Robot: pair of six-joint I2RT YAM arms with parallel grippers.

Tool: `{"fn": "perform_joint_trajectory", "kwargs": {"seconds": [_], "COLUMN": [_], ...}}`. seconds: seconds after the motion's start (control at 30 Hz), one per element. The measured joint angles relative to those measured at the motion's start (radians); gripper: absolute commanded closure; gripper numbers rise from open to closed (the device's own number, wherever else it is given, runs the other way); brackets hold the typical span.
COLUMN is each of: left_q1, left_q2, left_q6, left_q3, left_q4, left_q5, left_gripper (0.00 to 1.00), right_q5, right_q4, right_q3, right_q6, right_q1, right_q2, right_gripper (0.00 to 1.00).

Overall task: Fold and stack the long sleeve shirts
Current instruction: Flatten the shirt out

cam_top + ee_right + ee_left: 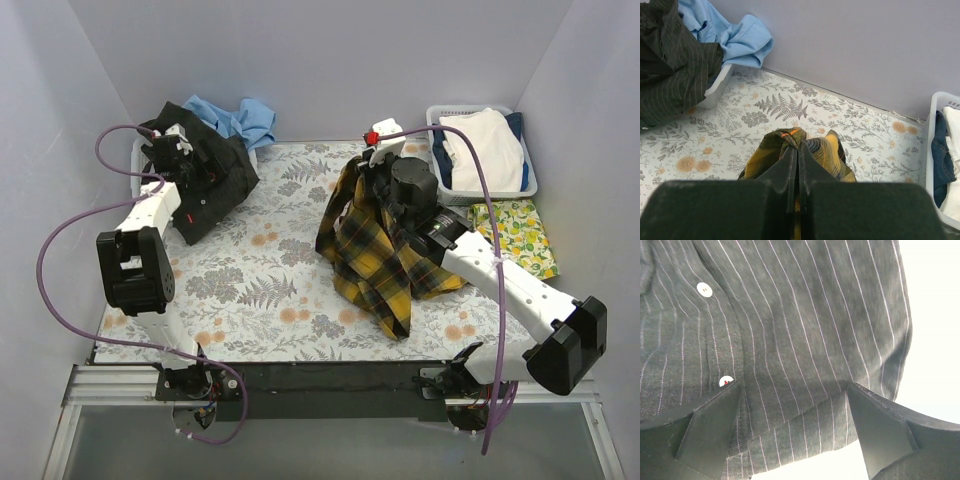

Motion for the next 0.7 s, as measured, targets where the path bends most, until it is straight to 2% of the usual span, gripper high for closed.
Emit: {"fn": "perform_joint_trajectory", "kwargs": {"seconds": [0.17,0.3,0.37,0.4,0.43,0.7], "left_q1": [-0.005,-0.039,-0.059,-0.086,-0.087,-0.111], "left_q2": [-0.020,-0.023,-0.019,0.017,0.019,0.161], "left_q6": [0.053,0.127,0.147,0.164,0.164,0.141], "left_q3": [-0.044,-0.067,-0.066,-0.027,-0.026,0.228], "left_q4": [0.032,0.059,0.052,0.023,0.022,-0.128], "left_q5": [0.037,-0.010,-0.045,-0.090,-0.092,-0.278], "left_gripper": [0.14,0.31,0.63,0.95,1.00,1.00], "right_q5": [-0.008,-0.014,-0.018,-0.023,-0.023,-0.024], "right_q4": [0.000,-0.003,-0.006,-0.008,-0.008,-0.024], "right_q3": [0.001,0.003,0.003,0.003,0.003,0.017], "right_q6": [0.008,0.007,0.007,0.007,0.007,0.008], "right_q1": [0.000,-0.001,-0.003,-0.006,-0.006,-0.011], "right_q2": [0.019,0.034,0.039,0.045,0.045,0.057], "right_gripper": [0.99,0.99,0.99,0.99,0.99,0.99]}}
